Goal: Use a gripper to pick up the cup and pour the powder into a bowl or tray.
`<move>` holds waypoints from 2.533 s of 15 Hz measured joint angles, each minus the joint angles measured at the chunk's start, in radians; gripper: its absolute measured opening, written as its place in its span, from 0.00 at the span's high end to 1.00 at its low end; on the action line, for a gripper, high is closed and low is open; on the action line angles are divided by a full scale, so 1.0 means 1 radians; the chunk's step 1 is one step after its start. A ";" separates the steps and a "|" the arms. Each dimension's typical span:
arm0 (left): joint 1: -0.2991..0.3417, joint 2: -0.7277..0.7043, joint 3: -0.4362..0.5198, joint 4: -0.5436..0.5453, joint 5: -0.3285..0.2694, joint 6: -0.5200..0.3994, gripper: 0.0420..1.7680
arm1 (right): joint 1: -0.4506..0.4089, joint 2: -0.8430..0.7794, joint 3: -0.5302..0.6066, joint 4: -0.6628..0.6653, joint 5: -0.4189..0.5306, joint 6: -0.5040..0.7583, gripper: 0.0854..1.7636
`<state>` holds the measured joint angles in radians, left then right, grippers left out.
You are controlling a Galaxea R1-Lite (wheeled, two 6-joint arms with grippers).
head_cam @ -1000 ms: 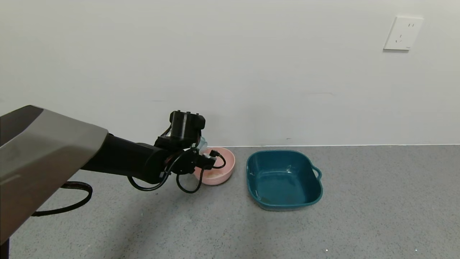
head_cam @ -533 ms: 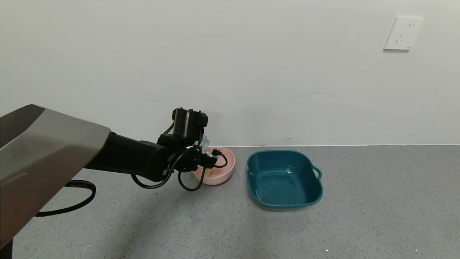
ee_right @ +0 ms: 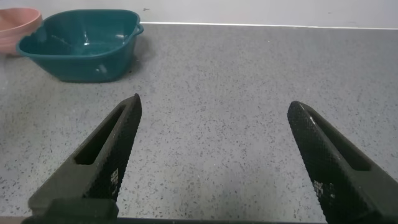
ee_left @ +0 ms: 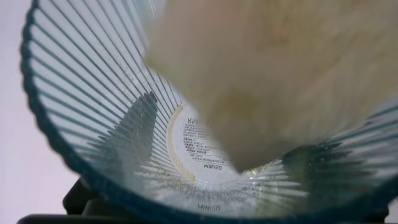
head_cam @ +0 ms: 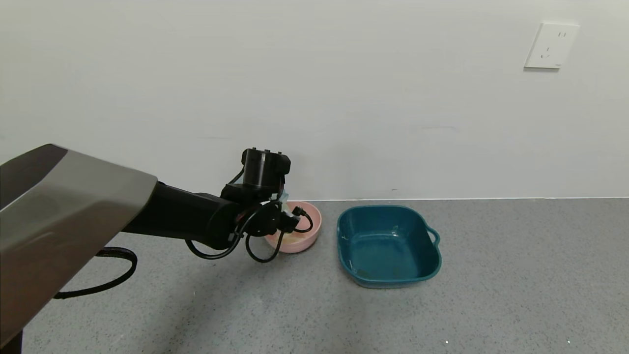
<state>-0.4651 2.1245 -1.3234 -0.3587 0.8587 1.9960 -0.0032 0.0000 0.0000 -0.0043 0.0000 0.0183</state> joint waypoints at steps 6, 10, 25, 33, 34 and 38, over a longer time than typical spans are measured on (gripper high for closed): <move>0.003 0.000 0.013 -0.016 -0.010 -0.058 0.29 | 0.000 0.000 0.000 0.000 0.000 0.000 0.03; 0.026 -0.002 0.030 -0.013 -0.053 -0.151 0.29 | 0.000 0.000 0.000 0.000 0.000 0.000 0.03; 0.040 -0.033 0.123 -0.003 -0.210 -0.909 0.29 | 0.000 0.000 0.000 0.000 0.000 0.000 0.03; 0.049 -0.078 0.146 -0.004 -0.274 -1.353 0.29 | 0.000 0.000 0.000 0.000 0.000 0.000 0.03; 0.056 -0.088 0.153 -0.003 -0.297 -1.401 0.29 | 0.000 0.000 0.000 0.000 0.000 0.000 0.03; 0.109 -0.132 0.189 -0.006 -0.362 -1.630 0.29 | 0.000 0.000 0.000 0.000 0.000 0.000 0.03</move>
<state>-0.3564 1.9921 -1.1347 -0.3645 0.4964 0.3664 -0.0032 0.0000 0.0000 -0.0038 0.0000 0.0183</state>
